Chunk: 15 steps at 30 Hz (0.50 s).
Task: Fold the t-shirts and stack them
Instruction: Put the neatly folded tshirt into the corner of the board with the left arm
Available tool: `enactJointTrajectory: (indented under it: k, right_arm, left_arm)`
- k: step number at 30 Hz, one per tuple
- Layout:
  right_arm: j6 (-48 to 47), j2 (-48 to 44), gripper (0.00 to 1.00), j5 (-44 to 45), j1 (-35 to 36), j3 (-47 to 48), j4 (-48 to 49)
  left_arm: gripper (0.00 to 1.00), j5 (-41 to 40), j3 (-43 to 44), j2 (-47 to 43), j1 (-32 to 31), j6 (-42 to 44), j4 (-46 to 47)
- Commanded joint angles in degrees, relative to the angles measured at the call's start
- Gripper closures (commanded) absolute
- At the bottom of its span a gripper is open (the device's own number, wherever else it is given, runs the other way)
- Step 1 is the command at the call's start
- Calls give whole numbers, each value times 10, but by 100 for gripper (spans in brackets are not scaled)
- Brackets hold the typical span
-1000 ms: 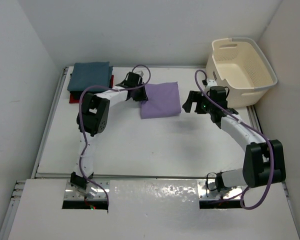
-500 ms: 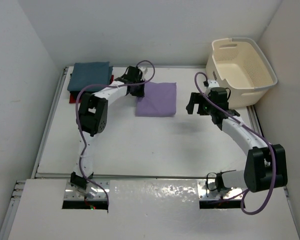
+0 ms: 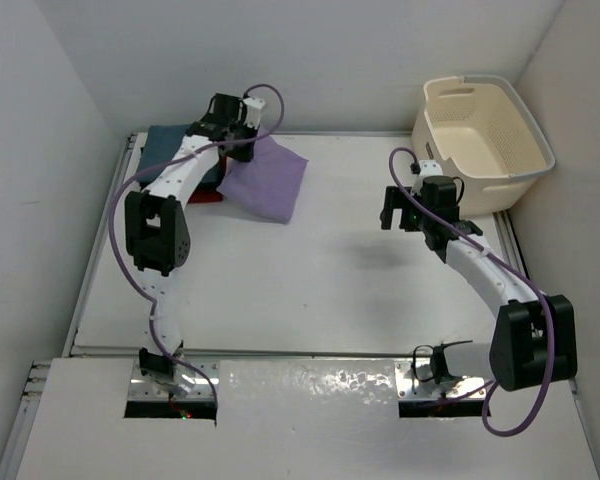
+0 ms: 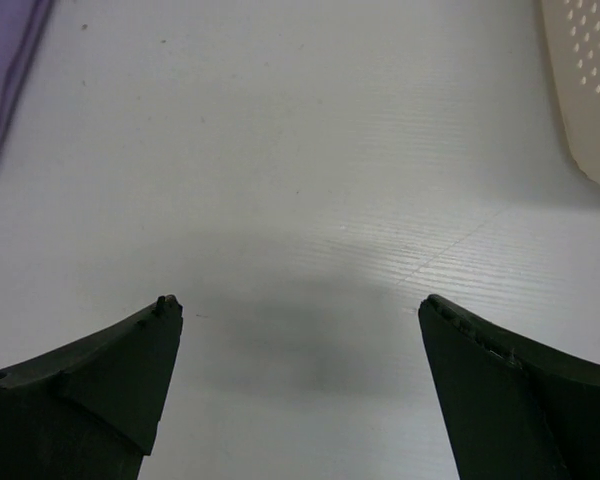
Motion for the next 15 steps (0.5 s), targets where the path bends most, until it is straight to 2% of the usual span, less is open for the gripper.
enactJointTrajectory:
  k: [1, 8, 15]
  right_arm:
    - [-17, -21, 1, 25, -2, -3, 7]
    - [-18, -20, 1, 36, -2, -6, 9]
    - [-16, -17, 1, 38, -2, -7, 10]
  left_arm:
    - [100, -20, 53, -54, 12, 44, -15]
    - [100, -22, 128, -59, 42, 72, -63]
    - [100, -57, 132, -95, 52, 117, -41]
